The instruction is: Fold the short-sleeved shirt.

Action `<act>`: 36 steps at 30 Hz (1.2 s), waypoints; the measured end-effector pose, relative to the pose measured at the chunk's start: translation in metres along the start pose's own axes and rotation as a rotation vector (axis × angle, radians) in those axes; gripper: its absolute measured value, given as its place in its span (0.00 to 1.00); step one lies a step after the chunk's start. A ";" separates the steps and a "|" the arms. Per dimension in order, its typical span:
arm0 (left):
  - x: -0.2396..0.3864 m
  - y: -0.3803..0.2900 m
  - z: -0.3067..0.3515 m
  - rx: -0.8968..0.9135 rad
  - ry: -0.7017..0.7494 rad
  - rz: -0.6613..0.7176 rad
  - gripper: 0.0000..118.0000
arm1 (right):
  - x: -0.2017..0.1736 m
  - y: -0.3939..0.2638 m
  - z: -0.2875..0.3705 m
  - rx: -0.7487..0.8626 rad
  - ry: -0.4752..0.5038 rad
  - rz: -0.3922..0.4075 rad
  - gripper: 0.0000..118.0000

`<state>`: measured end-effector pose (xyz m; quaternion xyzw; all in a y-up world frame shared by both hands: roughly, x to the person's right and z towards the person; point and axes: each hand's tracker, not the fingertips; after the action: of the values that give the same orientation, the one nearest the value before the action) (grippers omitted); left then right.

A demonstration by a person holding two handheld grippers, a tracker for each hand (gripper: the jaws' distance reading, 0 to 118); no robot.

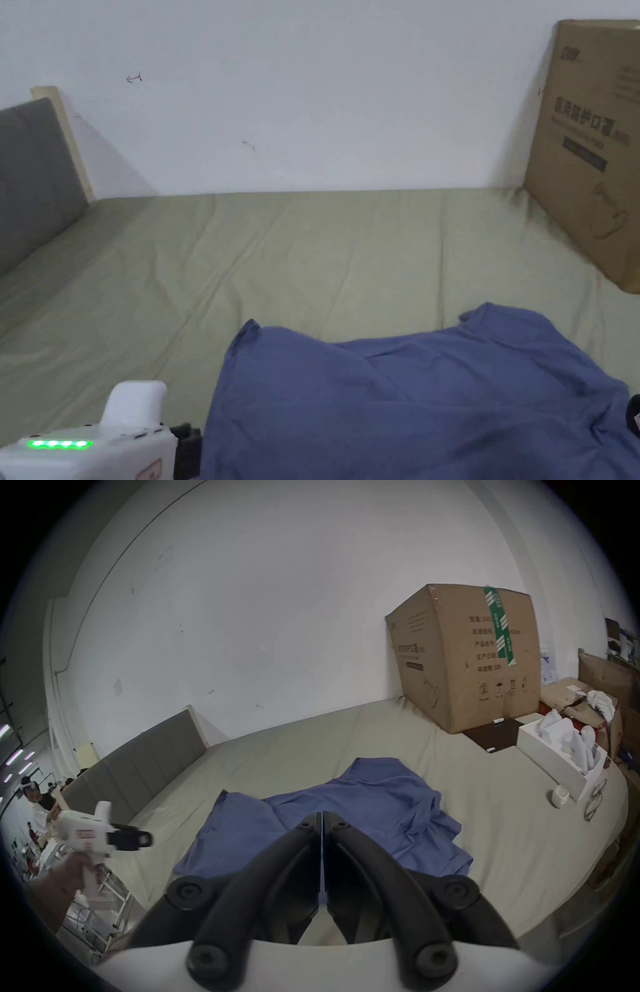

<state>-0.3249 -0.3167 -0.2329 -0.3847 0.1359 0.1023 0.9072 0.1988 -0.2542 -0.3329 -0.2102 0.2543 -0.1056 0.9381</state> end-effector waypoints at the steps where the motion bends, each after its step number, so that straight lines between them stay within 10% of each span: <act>1: -0.004 0.001 -0.015 -0.062 0.006 0.018 0.66 | 0.002 0.000 0.000 -0.007 0.001 -0.005 0.01; 3: -0.008 -0.004 -0.042 -0.151 0.024 0.021 0.89 | -0.001 -0.001 0.001 -0.015 0.001 -0.008 0.01; 16: 0.012 -0.025 -0.106 -0.222 0.121 -0.021 0.96 | -0.016 -0.001 -0.008 -0.072 -0.057 -0.030 0.01; 19: 0.025 -0.021 -0.080 -0.154 0.100 -0.076 0.69 | -0.003 0.001 -0.009 -0.077 -0.062 -0.076 0.01; 21: 0.031 -0.021 -0.063 -0.122 0.059 -0.060 0.05 | 0.004 -0.001 -0.008 -0.076 -0.065 -0.108 0.01; 28: 0.014 -0.002 -0.027 0.004 0.026 0.020 0.02 | 0.080 0.009 -0.038 -0.208 -0.133 -0.197 0.02; 29: 0.016 0.001 -0.023 0.006 0.020 0.005 0.02 | 0.090 0.009 -0.046 -0.243 -0.139 -0.204 0.14; 32: 0.018 0.003 -0.020 0.013 0.036 -0.054 0.02 | 0.122 0.002 -0.080 -0.367 -0.172 -0.262 0.99; 36: 0.019 0.003 -0.020 0.011 0.046 -0.037 0.02 | 0.153 -0.031 -0.084 -0.490 -0.245 -0.304 0.98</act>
<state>-0.3108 -0.3274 -0.2546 -0.3846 0.1502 0.0760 0.9076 0.2821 -0.3571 -0.4515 -0.4769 0.1231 -0.1541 0.8566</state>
